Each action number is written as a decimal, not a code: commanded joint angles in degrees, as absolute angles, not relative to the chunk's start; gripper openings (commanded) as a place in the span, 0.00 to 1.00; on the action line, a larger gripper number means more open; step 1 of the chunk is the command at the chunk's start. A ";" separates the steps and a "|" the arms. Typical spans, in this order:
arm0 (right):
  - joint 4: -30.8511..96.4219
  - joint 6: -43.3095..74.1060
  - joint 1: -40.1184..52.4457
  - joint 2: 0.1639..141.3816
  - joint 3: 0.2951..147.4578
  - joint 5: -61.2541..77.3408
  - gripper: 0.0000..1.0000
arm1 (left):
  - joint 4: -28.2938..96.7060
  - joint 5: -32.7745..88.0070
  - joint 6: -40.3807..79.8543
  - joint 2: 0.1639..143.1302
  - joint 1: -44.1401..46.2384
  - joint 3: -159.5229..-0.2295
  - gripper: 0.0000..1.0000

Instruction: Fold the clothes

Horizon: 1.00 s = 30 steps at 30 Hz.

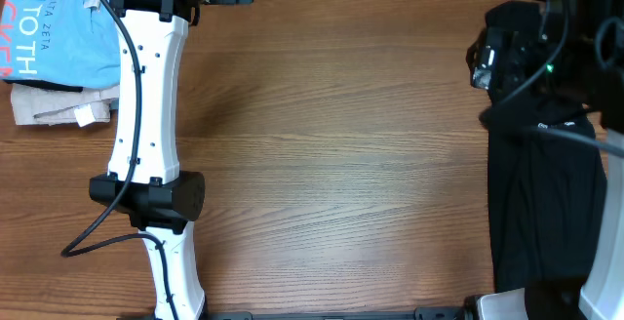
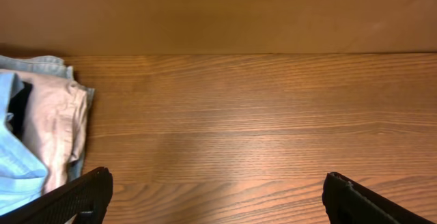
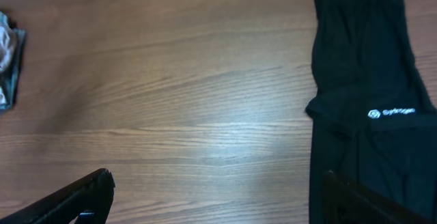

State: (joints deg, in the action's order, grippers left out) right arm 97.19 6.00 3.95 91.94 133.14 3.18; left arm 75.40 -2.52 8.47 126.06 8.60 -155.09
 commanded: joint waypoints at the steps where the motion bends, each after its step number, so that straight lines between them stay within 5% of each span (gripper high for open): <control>1: 97.03 6.07 4.10 88.27 133.53 2.79 1.00 | 75.22 -0.40 9.26 126.23 8.64 -155.02 1.00; 17: 95.42 5.61 4.10 86.17 132.81 7.09 1.00 | 75.22 -0.40 9.23 126.23 8.56 -155.02 1.00; 22: 79.40 5.56 6.00 81.10 121.99 3.29 1.00 | 75.24 -0.40 9.26 126.23 8.56 -155.02 1.00; 30: 41.69 5.58 6.17 56.03 75.59 2.44 1.00 | 75.24 -0.40 9.26 126.23 9.04 -155.02 1.00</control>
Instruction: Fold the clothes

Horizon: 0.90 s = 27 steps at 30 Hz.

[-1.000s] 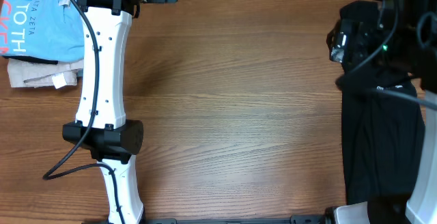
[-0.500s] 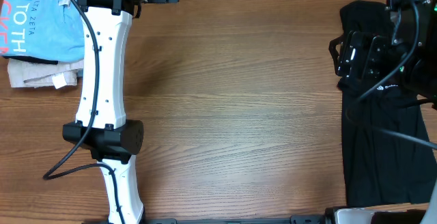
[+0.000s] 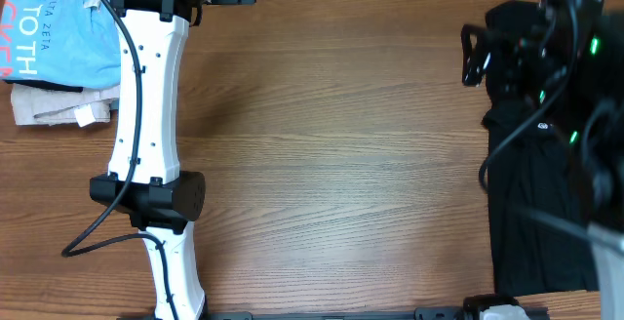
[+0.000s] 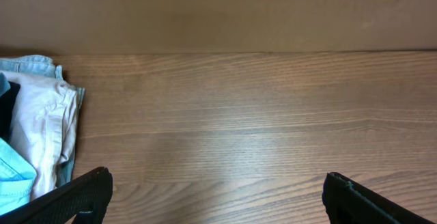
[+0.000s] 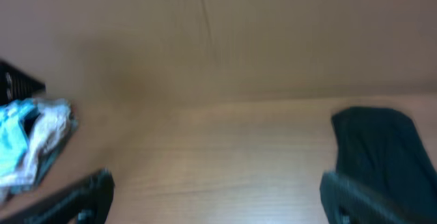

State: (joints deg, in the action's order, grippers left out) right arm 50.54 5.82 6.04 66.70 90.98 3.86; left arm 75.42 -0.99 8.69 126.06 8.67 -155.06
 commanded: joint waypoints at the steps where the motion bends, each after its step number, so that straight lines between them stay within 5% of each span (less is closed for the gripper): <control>1: 38.26 5.58 6.15 53.23 70.74 2.44 1.00 | 75.22 -0.40 9.26 126.23 9.04 -155.02 1.00; 12: 5.54 6.07 5.04 19.31 17.85 2.85 1.00 | 75.42 -0.43 9.23 126.23 8.82 -155.02 1.00; 27: 3.29 6.09 0.89 3.49 2.07 3.14 1.00 | 75.42 -0.43 9.23 126.23 8.97 -155.02 1.00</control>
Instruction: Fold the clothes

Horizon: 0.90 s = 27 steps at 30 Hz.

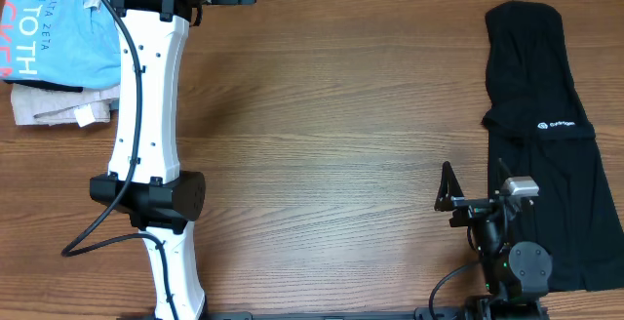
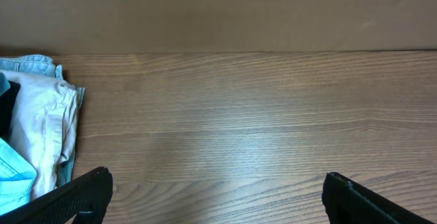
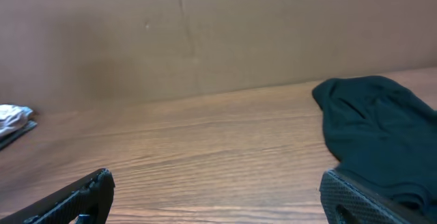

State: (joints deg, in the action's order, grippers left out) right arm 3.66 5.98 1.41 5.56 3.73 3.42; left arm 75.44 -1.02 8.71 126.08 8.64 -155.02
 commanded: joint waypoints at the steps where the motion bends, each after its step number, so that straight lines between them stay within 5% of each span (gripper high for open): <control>1: 3.29 6.07 0.89 2.57 1.54 3.38 1.00 | 75.42 -0.43 9.23 126.23 8.97 -155.02 1.00; 27: 4.36 6.04 0.89 0.16 0.47 4.08 1.00 | 75.42 -0.43 9.23 126.23 8.99 -155.02 1.00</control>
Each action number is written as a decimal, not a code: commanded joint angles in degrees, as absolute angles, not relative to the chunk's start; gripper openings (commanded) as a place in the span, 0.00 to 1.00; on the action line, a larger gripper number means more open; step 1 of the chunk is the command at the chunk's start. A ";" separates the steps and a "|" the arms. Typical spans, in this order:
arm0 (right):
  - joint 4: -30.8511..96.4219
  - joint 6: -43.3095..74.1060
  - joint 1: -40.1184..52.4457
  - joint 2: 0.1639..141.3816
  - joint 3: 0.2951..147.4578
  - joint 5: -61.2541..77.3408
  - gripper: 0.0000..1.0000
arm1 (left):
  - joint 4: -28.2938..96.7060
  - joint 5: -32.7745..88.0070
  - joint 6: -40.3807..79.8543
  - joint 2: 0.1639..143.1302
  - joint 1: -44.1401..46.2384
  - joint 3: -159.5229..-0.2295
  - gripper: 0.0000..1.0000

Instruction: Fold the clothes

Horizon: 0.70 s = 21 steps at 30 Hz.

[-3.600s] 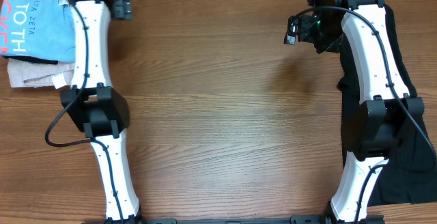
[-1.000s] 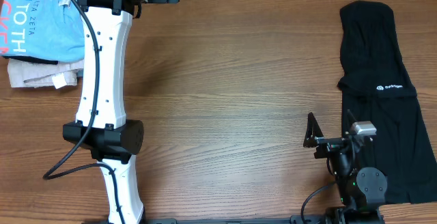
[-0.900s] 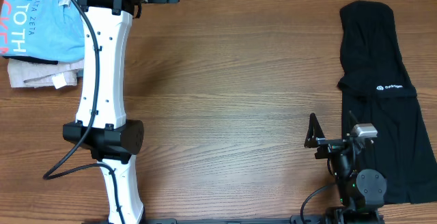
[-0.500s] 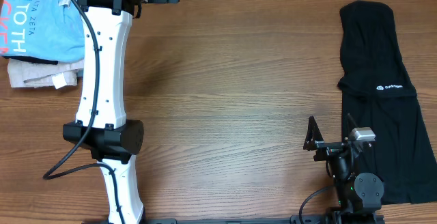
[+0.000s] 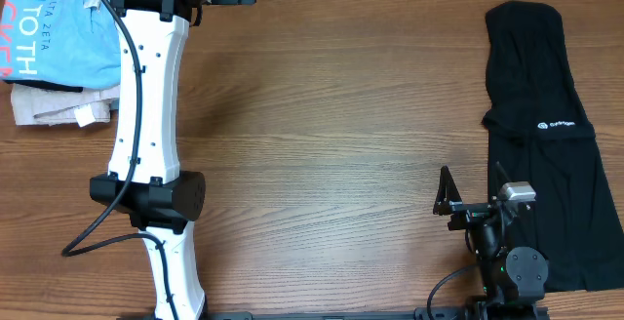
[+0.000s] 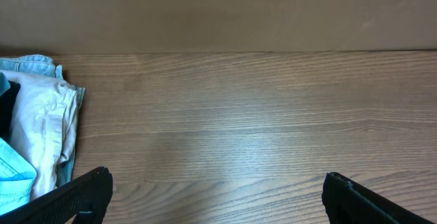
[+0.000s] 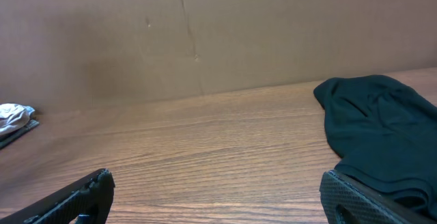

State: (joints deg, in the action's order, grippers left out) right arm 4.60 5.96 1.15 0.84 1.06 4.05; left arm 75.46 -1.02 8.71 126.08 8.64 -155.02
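Note:
A black garment with a small white logo lies as a long strip along the table's right side; the right wrist view shows its far end. My right gripper is open and empty, low over the wood. In the overhead view it sits at the near edge, just left of the garment. My left gripper is also open and empty, at the table's back. It is to the right of a pile of folded clothes, topped by a light blue T-shirt.
The white left arm reaches from the near edge to the back left. A brown wall stands behind the table. Bare wood lies between the pile and the black garment.
The right wrist has shifted a trifle at the near edge. The garment, the pile and the left arm are where they were.
At first my right gripper hung open over the black garment at the far right. A second later it was still raised there and tilted toward the wall, while the left gripper had moved slightly right of the pile. Then the right arm sat folded at the near edge, the garment uncovered.

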 commanded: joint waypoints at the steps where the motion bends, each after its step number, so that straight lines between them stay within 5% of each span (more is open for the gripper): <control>1: 4.36 6.04 0.89 0.16 0.47 4.10 1.00 | 75.42 -0.43 9.23 126.23 8.99 -155.02 1.00; 21: 4.36 6.04 0.89 0.16 0.47 4.10 1.00 | 74.61 -2.33 11.11 115.94 10.55 -149.84 1.00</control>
